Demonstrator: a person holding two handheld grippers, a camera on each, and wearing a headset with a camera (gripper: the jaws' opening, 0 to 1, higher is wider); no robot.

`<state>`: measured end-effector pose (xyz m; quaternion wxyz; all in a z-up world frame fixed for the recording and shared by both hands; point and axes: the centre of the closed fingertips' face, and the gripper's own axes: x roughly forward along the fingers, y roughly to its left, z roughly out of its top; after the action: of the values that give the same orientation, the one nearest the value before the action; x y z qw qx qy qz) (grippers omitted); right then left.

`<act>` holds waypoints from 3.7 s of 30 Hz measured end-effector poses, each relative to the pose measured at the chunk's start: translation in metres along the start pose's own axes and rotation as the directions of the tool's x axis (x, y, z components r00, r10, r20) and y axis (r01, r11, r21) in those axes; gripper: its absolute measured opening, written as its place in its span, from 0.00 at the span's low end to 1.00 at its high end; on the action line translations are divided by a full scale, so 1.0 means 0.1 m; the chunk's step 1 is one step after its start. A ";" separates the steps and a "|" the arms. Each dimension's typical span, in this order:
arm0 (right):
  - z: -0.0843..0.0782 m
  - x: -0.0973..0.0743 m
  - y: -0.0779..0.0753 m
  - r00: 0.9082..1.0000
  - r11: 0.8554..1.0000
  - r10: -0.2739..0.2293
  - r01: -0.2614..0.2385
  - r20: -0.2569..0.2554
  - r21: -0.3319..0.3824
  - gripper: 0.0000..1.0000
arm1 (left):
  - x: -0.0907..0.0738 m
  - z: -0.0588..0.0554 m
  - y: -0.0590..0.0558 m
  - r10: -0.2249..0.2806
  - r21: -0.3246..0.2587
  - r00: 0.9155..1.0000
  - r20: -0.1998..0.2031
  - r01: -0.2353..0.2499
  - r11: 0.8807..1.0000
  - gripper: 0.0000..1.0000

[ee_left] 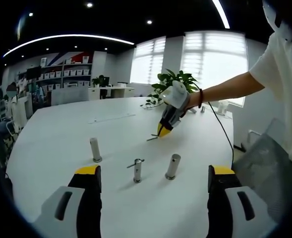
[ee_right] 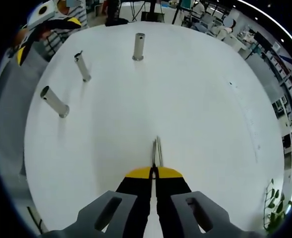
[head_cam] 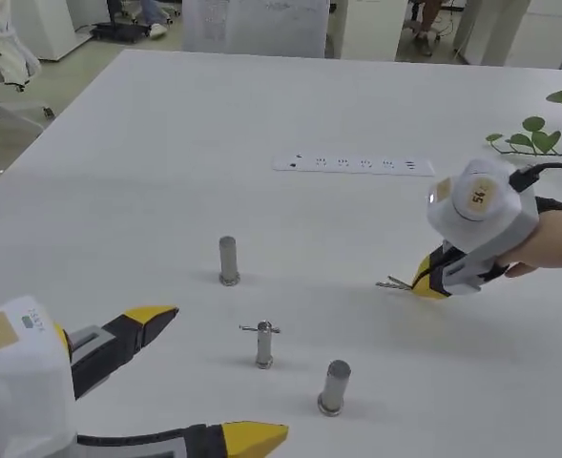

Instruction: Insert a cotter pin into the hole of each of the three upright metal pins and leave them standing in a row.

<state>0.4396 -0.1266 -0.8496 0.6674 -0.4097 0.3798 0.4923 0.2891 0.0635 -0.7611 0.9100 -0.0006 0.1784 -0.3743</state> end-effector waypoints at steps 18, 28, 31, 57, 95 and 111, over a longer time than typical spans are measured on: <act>0.47 -0.42 0.32 0.990 0.992 -0.031 0.048 0.139 -0.120 0.03 | 0.02 0.08 -0.07 -0.012 -0.003 1.000 -0.006 0.012 1.000 0.78; 0.73 -0.58 0.56 0.976 0.981 -0.015 0.056 0.215 -0.187 0.03 | 0.05 0.11 -0.11 -0.020 -0.028 1.000 -0.011 0.020 0.999 0.69; 0.78 -0.60 0.64 0.974 0.977 -0.008 0.056 0.228 -0.207 0.03 | 0.07 0.11 -0.13 -0.026 -0.039 1.000 -0.014 0.026 0.999 0.65; 1.18 -0.68 1.36 0.944 0.946 0.080 0.029 0.321 -0.324 0.03 | 0.23 0.17 -0.33 -0.098 -0.204 0.995 0.006 0.097 0.974 0.34; 1.30 -0.71 1.62 0.932 0.928 0.082 0.057 0.354 -0.368 0.03 | 0.38 0.13 -0.49 -0.166 -0.376 0.986 -0.009 0.150 0.914 0.01; 1.31 -0.71 1.62 0.932 0.934 0.077 0.057 0.355 -0.353 0.03 | 0.37 0.14 -0.48 -0.158 -0.332 0.987 -0.020 0.143 0.932 0.00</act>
<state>0.2805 -0.0013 -0.7641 0.6379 -0.4239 0.1561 0.6237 0.2853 0.0016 -0.7532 0.8613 -0.1577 0.2588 -0.4078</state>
